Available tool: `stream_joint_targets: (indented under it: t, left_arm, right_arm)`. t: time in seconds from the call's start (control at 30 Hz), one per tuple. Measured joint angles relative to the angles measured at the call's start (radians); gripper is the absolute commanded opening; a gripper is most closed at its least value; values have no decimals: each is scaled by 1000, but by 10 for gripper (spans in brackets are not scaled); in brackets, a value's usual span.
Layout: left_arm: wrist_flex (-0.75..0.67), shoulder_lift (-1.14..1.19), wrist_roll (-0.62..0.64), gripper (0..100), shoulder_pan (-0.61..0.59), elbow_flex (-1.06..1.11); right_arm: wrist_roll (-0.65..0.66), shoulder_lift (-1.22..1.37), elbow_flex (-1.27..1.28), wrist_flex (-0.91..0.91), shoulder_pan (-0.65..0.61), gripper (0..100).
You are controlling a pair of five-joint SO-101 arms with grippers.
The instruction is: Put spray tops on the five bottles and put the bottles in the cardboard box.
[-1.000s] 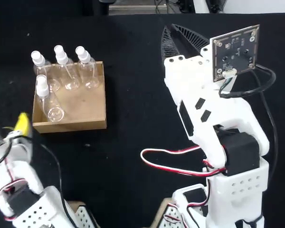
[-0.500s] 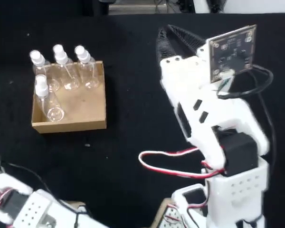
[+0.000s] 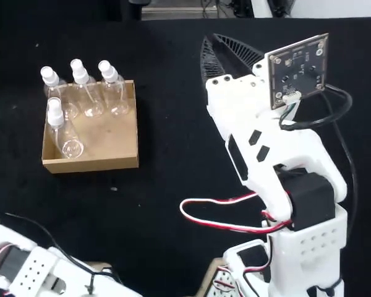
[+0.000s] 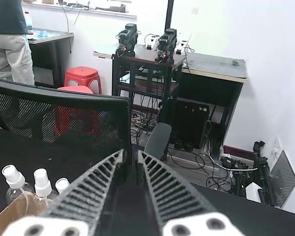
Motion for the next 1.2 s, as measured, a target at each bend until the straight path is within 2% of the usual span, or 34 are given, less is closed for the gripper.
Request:
stream_joint_targets:
  t: [0.17,0.23,0.47,0.57,0.67,0.87,1.2]
  left_arm:
    - [-8,187,0,336,0,-130]
    - [-57,264,0,336,0,-149]
    - [-445,522,0,336,0,-103]
    - [-539,644,0,336,0,-104]
    - [-568,778,26,336,0,-153]
    - [-569,1020,155,337,-35,-304]
    - [-597,1275,178,336,-41,-483]
  right_arm:
    - [0,0,0,0,0,11]
    - [0,0,0,0,0,11]
    - [0,0,0,0,0,11]
    - [0,0,0,0,0,11]
    - [0,0,0,0,0,11]
    - [0,0,0,0,0,11]
    - [0,0,0,0,0,11]
